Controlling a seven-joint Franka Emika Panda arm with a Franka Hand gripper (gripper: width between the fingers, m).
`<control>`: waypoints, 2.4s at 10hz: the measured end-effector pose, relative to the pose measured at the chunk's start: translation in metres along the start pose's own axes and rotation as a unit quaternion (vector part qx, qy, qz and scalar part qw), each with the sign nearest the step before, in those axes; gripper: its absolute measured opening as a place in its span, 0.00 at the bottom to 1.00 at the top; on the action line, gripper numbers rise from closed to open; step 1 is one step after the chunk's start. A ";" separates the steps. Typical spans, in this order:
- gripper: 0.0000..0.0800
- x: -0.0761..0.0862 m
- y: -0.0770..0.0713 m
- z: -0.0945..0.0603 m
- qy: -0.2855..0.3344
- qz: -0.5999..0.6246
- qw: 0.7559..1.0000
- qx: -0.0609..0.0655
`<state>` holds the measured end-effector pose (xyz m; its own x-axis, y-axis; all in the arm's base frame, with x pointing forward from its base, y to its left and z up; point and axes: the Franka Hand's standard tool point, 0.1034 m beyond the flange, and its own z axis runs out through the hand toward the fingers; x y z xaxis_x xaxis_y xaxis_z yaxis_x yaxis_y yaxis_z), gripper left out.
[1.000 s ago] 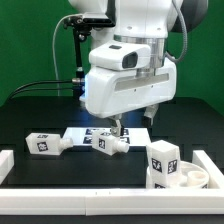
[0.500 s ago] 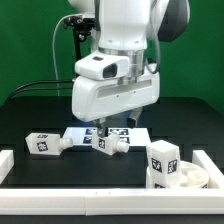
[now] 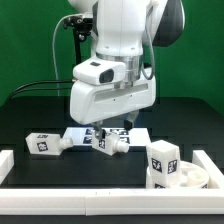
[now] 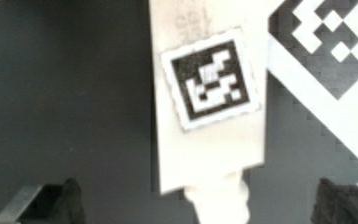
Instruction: Assemble stool
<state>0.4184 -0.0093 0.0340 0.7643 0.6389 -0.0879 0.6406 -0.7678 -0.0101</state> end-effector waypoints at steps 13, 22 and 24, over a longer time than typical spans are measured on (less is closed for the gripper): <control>0.40 0.027 -0.014 0.007 0.013 -0.321 0.945 -0.055; 0.40 0.022 -0.021 0.015 -0.040 -0.663 0.746 -0.050; 0.40 0.019 -0.020 0.016 -0.049 -0.713 0.698 -0.046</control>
Offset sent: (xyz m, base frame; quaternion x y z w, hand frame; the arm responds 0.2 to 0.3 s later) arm 0.0000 0.0000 0.0000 0.0000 0.0000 0.0000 1.0000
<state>0.4186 0.0173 0.0165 -0.6613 0.7402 -0.1218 0.7501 0.6548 -0.0927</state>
